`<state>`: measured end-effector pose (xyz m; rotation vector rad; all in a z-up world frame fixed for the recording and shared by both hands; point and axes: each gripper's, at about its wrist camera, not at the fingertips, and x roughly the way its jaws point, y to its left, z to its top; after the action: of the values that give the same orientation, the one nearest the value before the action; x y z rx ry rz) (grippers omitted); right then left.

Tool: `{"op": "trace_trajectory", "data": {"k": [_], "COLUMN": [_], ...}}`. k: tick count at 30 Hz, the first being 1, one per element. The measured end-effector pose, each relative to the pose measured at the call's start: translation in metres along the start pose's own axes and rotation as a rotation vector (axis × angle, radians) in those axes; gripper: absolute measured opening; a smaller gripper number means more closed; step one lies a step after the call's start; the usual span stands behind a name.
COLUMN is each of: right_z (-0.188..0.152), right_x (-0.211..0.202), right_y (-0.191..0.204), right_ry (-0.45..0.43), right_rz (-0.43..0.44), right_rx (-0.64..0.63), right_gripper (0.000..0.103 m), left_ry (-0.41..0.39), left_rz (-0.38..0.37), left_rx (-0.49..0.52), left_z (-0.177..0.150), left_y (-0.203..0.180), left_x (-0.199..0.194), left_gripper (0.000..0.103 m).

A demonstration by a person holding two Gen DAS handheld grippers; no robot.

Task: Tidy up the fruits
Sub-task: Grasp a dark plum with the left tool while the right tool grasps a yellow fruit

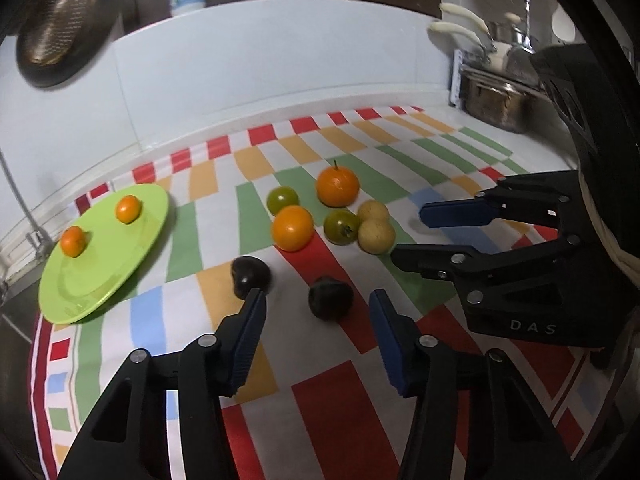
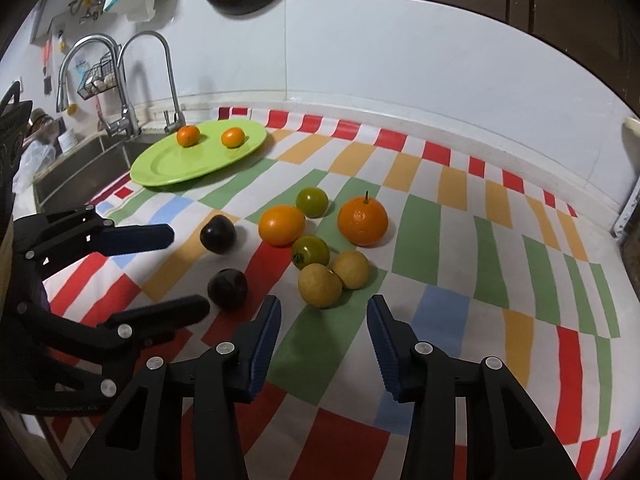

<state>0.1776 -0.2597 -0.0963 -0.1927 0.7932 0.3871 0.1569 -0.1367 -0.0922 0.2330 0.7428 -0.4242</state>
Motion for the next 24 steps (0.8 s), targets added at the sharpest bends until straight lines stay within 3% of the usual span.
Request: {"op": "trace_trajectory", "data": {"k": [6,11,16,24], "right_z": [0.001,0.006,0.009,0.012], "right_x": [0.012,0.019,0.023,0.033], "right_y": [-0.003,-0.005,-0.005,-0.008], "right_ry": [0.025,0.038,0.049,0.070], "right_rz": [0.019,0.037,0.041,0.053], "right_rx": [0.005,0.014,0.019,0.039], "right_gripper": [0.041,0.039,0.039,0.034], "left_ry": [0.050,0.073,0.108,0.115], "left_rz": [-0.055,-0.054,-0.079,-0.092], "left_rx": [-0.012,0.000,-0.006,-0.040], "left_z": [0.005,0.007,0.006,0.011], "left_y": [0.004,0.005,0.007,0.011], "left_x": [0.014,0.020,0.028,0.032], "left_gripper": [0.046,0.045,0.035,0.028]}}
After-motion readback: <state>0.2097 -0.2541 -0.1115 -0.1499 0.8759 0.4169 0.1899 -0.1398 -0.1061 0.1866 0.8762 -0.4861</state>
